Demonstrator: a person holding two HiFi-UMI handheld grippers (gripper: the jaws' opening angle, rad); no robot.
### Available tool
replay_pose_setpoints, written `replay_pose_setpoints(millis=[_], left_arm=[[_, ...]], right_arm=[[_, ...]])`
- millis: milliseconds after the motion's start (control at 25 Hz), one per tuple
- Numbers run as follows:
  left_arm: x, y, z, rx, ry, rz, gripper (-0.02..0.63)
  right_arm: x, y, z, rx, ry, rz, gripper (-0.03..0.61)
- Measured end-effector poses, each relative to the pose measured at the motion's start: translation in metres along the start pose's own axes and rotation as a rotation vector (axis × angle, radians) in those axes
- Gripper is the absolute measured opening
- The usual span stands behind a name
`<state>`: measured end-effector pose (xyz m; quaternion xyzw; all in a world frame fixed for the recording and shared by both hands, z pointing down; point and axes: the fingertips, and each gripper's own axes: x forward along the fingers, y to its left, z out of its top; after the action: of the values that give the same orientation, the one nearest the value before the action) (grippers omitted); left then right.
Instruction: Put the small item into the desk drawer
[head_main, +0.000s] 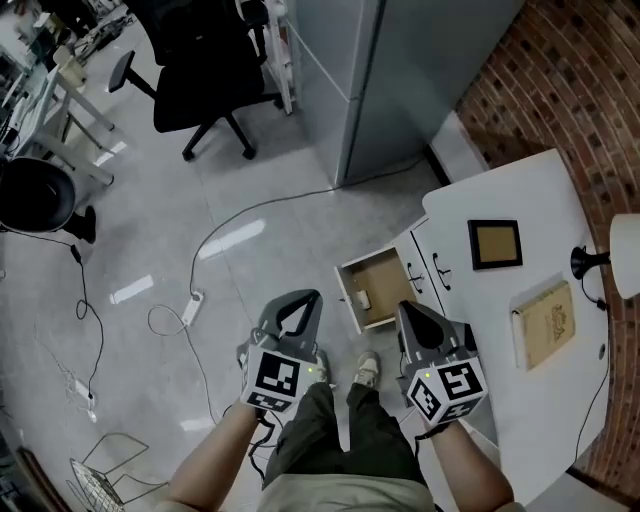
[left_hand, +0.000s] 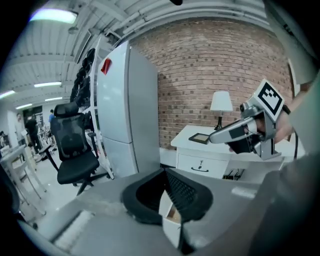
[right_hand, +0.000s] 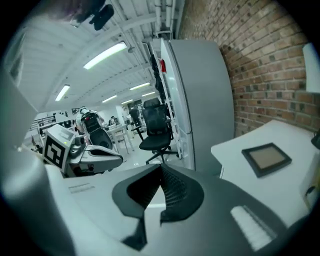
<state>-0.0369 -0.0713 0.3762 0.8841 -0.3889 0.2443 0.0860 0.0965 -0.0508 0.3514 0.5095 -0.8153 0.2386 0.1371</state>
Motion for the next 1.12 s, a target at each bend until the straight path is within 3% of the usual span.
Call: replay_pose_setpoints(millis=[360,520,920,1120], left_arm=[[-0.078,-0.001,0.128,0.100,-0.171,0.029,0.003],[-0.113,-0.002,0.181,0.052,-0.280,0.052,0.003],[-0.182,-0.010,0.264,0.074,-0.412,0.070,0.003],[-0.209,-0.014,0.279,0.041,-0.438,0.068,0.003]], right_arm=[[-0.081,0.048,0.126,-0.170,-0.205,0.014,0.003],[-0.113,0.077,0.173,-0.251,-0.301,0.031,0.003],[-0.184,0.129,0.261,-0.347,-0.478,0.080,0.003],[-0.197,0.149,0.279,-0.360,-0.503,0.114,0.003]])
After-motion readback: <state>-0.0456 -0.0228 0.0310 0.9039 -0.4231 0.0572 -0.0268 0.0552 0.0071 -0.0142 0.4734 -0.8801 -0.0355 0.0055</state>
